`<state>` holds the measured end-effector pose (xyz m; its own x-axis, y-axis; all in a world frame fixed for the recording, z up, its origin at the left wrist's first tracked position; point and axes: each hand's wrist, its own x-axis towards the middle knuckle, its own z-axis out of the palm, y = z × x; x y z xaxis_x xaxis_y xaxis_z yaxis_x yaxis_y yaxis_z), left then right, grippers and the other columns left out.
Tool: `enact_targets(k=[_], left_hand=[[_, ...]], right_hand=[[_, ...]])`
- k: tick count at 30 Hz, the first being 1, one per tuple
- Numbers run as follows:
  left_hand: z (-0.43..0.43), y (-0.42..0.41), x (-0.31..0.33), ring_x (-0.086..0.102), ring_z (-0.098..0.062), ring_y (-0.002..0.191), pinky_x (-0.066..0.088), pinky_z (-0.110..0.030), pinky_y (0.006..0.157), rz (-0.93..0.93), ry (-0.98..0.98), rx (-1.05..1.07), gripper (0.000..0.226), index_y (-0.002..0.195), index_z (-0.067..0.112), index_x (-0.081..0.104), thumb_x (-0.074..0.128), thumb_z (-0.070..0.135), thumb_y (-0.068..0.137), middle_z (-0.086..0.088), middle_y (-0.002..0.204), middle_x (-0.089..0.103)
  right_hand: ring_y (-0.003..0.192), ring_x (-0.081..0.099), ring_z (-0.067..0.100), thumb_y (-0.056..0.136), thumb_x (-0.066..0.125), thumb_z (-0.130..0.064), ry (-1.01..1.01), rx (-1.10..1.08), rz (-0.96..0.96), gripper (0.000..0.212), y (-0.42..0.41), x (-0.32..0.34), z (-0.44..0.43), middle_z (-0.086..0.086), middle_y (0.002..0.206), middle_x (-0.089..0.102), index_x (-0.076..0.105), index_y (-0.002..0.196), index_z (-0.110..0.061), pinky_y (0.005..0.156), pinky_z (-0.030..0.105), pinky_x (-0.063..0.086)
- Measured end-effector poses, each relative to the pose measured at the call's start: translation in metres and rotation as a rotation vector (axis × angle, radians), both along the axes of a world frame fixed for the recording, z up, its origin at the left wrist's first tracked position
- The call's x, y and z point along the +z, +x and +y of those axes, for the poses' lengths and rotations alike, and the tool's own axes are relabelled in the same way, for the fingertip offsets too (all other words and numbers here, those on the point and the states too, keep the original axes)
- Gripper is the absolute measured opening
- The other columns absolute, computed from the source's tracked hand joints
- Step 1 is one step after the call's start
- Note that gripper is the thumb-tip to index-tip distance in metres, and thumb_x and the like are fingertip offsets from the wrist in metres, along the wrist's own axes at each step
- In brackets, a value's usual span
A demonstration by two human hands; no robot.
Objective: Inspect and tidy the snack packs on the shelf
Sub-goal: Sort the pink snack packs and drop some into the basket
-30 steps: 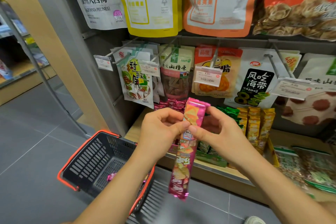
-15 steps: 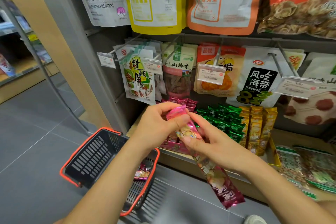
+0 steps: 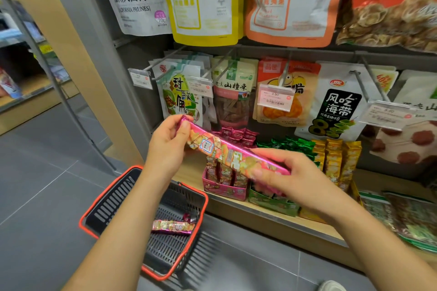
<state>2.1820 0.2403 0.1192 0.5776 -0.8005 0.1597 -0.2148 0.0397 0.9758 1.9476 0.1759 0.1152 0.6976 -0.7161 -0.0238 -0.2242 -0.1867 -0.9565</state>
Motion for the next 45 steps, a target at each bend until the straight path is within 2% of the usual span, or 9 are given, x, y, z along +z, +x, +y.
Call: enact_targets(k=[3, 7, 15, 20, 26, 30, 33, 37, 45], left_hand=[[0.002, 0.013, -0.006, 0.066, -0.029, 0.096, 0.052, -0.056, 0.091, -0.167, 0.074, -0.045, 0.020, 0.094, 0.033, 0.065, 0.054, 0.017, 0.098, -0.009, 0.092, 0.070], [0.006, 0.022, -0.010, 0.067, -0.012, 0.091, 0.054, -0.043, 0.089, -0.401, 0.198, -0.141, 0.023, 0.088, 0.042, 0.071, 0.071, 0.019, 0.087, 0.012, 0.091, 0.072], [0.006, 0.013, -0.012, 0.056, -0.002, 0.109, 0.045, -0.026, 0.098, -0.747, 0.146, -0.166, 0.024, 0.102, 0.032, 0.076, 0.077, 0.030, 0.079, 0.021, 0.104, 0.066], [0.007, -0.002, -0.015, 0.062, 0.006, 0.098, 0.051, -0.020, 0.086, -0.708, 0.141, -0.315, 0.028, 0.107, 0.035, 0.074, 0.075, 0.036, 0.079, 0.022, 0.102, 0.070], [-0.005, -0.014, -0.024, 0.064, 0.001, 0.079, 0.050, -0.010, 0.068, -0.698, 0.203, -0.286, 0.022, 0.098, 0.014, 0.078, 0.081, 0.016, 0.076, 0.018, 0.084, 0.064], [-0.016, -0.021, -0.015, 0.063, -0.009, 0.081, 0.056, -0.031, 0.078, -0.617, 0.301, -0.445, 0.032, 0.107, 0.033, 0.069, 0.076, 0.015, 0.081, 0.010, 0.088, 0.065], [-0.026, -0.027, 0.001, 0.064, -0.012, 0.084, 0.057, -0.030, 0.077, -0.411, 0.178, -0.537, 0.040, 0.118, 0.045, 0.061, 0.072, 0.039, 0.080, 0.012, 0.096, 0.065], [-0.037, -0.026, 0.002, 0.059, -0.005, 0.088, 0.052, -0.030, 0.078, -0.737, 0.154, -0.524, 0.036, 0.110, 0.046, 0.064, 0.072, 0.053, 0.076, 0.016, 0.096, 0.064], [-0.034, 0.016, -0.014, 0.065, -0.001, 0.084, 0.052, -0.029, 0.084, -0.765, 0.346, -0.372, 0.019, 0.096, 0.025, 0.078, 0.080, 0.029, 0.077, 0.010, 0.090, 0.074]], right_hand=[[0.090, 0.069, 0.001, 0.067, 0.074, -0.041, -0.040, -0.224, -0.107, 0.036, -0.007, 0.003, -0.007, -0.014, 0.101, 0.074, 0.073, 0.103, -0.040, 0.072, 0.021, 0.055], [0.100, 0.067, 0.008, 0.067, 0.074, -0.045, -0.087, -0.295, -0.095, 0.025, -0.012, 0.004, -0.010, -0.016, 0.096, 0.074, 0.075, 0.092, -0.044, 0.094, 0.041, 0.052], [0.097, 0.065, 0.001, 0.068, 0.069, -0.049, -0.125, -0.269, -0.035, 0.024, -0.019, 0.012, -0.015, -0.023, 0.094, 0.073, 0.076, 0.089, -0.043, 0.096, 0.043, 0.051], [0.107, 0.060, 0.000, 0.075, 0.067, -0.050, -0.185, -0.230, -0.019, 0.021, -0.016, 0.010, -0.019, -0.029, 0.100, 0.069, 0.073, 0.094, -0.046, 0.101, 0.041, 0.046], [0.092, 0.071, 0.018, 0.067, 0.079, -0.035, 0.006, -0.222, -0.234, 0.035, -0.001, 0.004, -0.020, -0.001, 0.095, 0.074, 0.067, 0.100, -0.028, 0.079, 0.038, 0.059], [0.092, 0.063, -0.002, 0.078, 0.079, -0.030, -0.266, -0.281, 0.014, 0.031, 0.011, -0.005, -0.022, -0.014, 0.095, 0.071, 0.066, 0.107, -0.031, 0.084, 0.022, 0.049], [0.077, 0.068, 0.001, 0.074, 0.083, -0.024, -0.229, -0.258, 0.009, 0.039, 0.027, -0.012, -0.015, -0.014, 0.084, 0.073, 0.053, 0.095, -0.038, 0.073, 0.025, 0.056], [0.067, 0.069, 0.012, 0.076, 0.081, -0.022, -0.248, -0.239, 0.060, 0.040, 0.041, -0.025, -0.016, -0.009, 0.080, 0.073, 0.043, 0.085, -0.032, 0.063, 0.036, 0.058], [0.077, 0.069, 0.009, 0.079, 0.079, -0.014, -0.070, -0.087, 0.124, 0.020, 0.071, -0.041, -0.037, -0.003, 0.086, 0.071, 0.063, 0.088, -0.022, 0.070, 0.018, 0.054]])
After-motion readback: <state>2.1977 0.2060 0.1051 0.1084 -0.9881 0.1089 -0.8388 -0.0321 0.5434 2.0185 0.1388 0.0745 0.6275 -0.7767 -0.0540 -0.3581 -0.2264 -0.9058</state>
